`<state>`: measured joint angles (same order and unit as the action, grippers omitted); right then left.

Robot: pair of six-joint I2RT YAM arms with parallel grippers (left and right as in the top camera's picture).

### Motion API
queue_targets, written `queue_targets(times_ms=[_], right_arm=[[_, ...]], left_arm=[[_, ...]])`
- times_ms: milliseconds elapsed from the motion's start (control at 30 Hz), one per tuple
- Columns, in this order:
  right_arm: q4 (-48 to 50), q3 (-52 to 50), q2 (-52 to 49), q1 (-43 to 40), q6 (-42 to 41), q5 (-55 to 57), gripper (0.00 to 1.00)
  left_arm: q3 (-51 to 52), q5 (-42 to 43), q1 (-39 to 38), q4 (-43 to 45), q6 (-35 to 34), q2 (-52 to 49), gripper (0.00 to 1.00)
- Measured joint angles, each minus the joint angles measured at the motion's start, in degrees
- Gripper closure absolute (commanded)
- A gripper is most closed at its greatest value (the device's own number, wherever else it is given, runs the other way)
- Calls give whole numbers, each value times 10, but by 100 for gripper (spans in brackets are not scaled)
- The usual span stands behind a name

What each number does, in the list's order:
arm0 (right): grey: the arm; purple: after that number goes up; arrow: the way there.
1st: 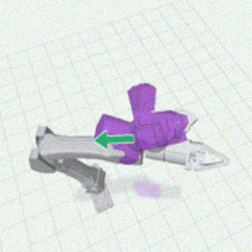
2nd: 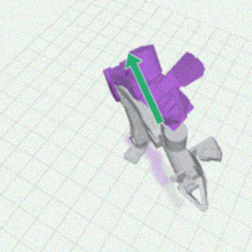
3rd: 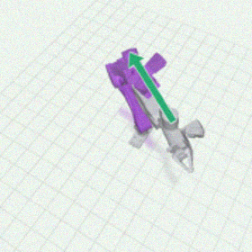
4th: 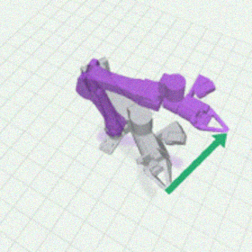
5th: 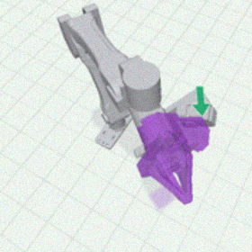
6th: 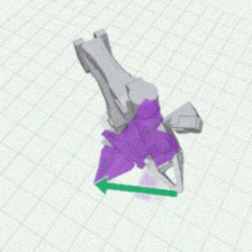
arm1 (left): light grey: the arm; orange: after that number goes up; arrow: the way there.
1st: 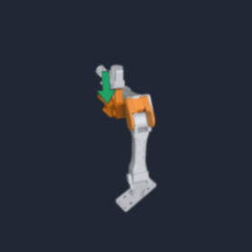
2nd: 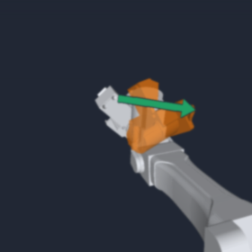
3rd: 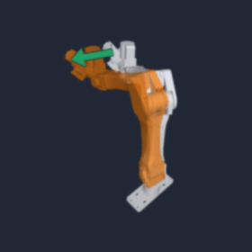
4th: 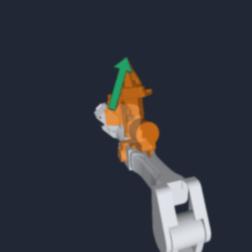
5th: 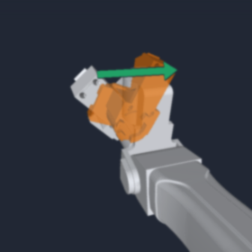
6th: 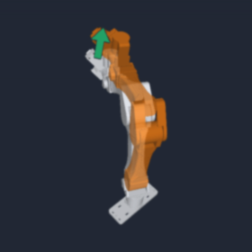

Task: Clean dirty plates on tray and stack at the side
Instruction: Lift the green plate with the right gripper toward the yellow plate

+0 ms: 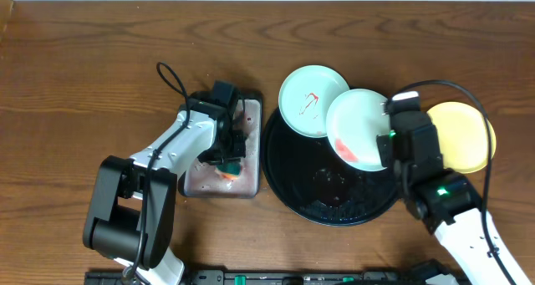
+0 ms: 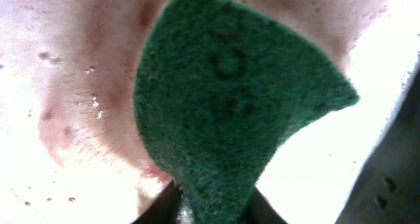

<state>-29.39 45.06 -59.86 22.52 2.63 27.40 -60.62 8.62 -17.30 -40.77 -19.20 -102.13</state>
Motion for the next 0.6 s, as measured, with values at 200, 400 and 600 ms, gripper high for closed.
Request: queue_targets(times_ms=[200,400,600], right_arm=[[22,0,0,63,40,89,99],[69,0,0,100,101,169,99],[96,0,0,115,148,197,99]], left_arm=[[0,0,0,0,0,0,93],[0,-3,0,0,5,0,48],[-10,-22,0,12,17,2,34]])
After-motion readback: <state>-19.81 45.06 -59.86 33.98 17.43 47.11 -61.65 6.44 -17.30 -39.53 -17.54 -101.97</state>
